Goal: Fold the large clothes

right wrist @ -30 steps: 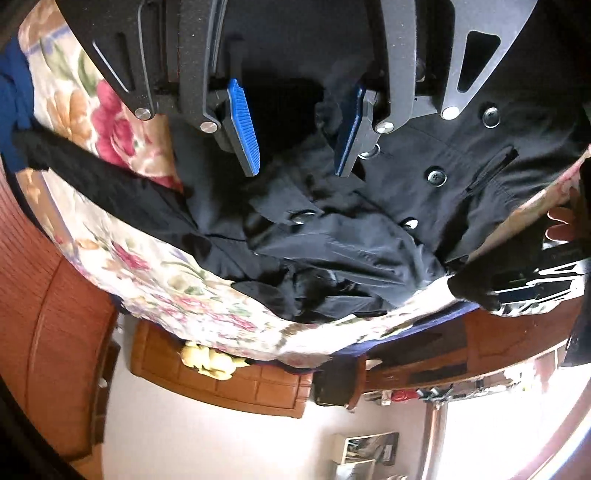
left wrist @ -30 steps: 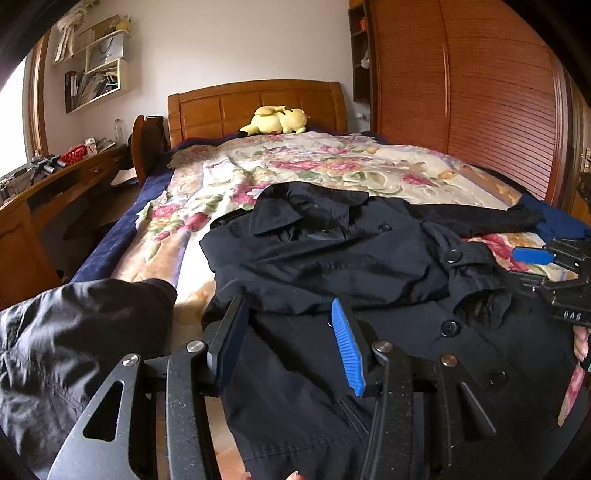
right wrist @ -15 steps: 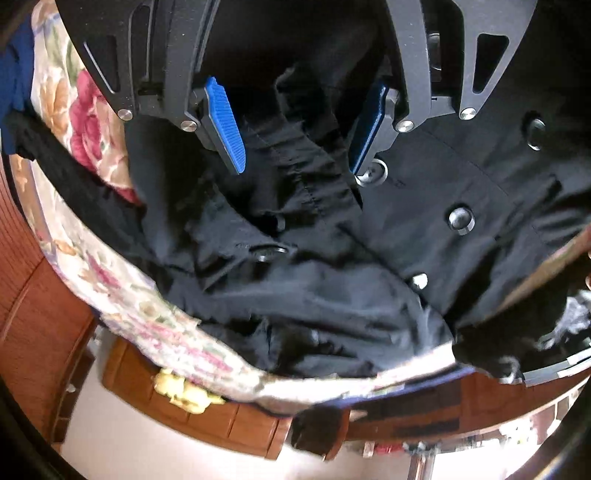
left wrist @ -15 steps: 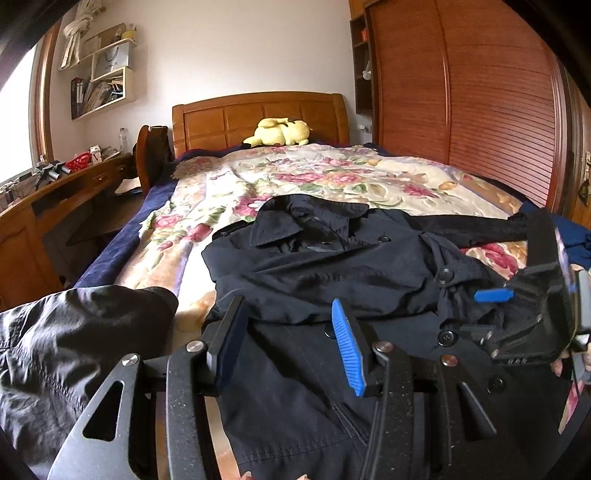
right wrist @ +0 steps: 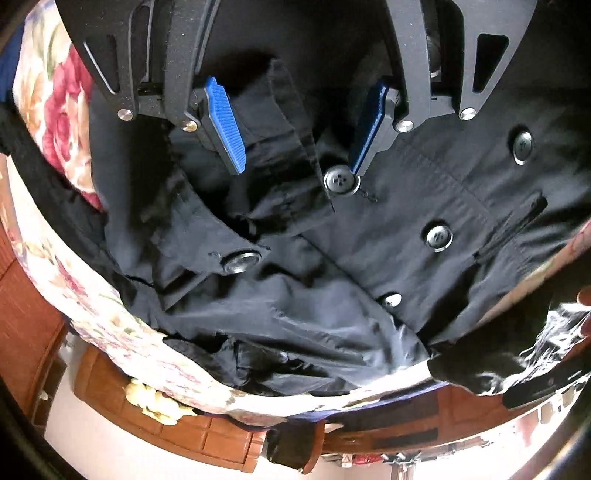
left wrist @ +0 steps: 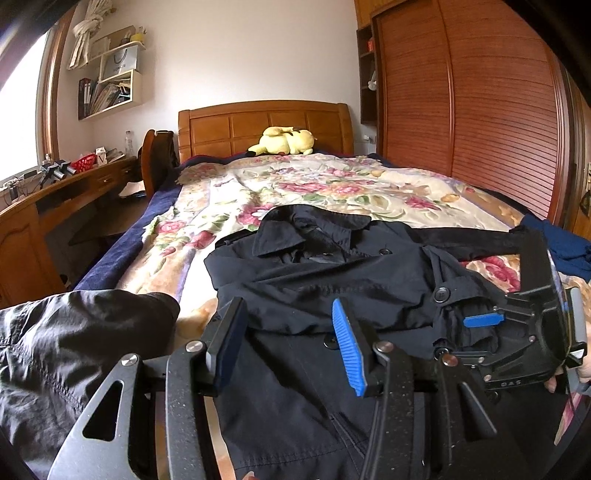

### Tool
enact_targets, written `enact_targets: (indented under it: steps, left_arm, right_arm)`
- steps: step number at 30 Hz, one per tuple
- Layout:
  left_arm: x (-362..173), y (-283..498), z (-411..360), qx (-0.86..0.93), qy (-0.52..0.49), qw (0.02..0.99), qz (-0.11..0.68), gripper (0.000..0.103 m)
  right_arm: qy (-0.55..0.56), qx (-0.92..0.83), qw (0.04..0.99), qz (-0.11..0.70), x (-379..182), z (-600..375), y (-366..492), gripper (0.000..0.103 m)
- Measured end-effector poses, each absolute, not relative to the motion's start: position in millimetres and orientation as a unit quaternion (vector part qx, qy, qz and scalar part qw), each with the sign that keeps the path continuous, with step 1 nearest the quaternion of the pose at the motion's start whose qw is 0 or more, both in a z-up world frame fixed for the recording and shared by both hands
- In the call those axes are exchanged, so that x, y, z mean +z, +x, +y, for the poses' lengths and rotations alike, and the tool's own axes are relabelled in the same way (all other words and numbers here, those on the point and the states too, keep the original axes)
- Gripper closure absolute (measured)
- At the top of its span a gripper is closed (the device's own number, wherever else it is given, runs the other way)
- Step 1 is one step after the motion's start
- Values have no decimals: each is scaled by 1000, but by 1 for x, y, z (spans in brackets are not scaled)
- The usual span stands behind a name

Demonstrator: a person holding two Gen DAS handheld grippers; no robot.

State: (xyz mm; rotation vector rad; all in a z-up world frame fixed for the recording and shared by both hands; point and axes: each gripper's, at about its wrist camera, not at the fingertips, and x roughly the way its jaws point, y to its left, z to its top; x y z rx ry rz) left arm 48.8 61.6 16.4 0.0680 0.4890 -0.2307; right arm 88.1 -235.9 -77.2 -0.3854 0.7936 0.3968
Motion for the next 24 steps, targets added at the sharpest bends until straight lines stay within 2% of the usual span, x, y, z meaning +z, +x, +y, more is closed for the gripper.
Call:
enact_targets:
  steps: [12, 14, 16, 19, 24]
  left_arm:
    - [16, 48, 61, -118, 35, 962, 245, 54]
    - [16, 47, 59, -120, 36, 961, 245, 54]
    - [16, 47, 58, -121, 38, 962, 243, 54]
    - [16, 46, 58, -120, 40, 962, 242, 54]
    - [15, 48, 61, -113, 36, 963, 241, 54]
  right_arm:
    - [-220, 179, 870, 403, -88, -256, 85, 43]
    - [-228, 178, 870, 400, -89, -255, 84, 52]
    - [-243, 173, 871, 391, -87, -253, 84, 76]
    - [-229, 166, 885, 371, -71, -263, 83, 85]
    - [-137, 133, 927, 321, -27, -312, 84, 95]
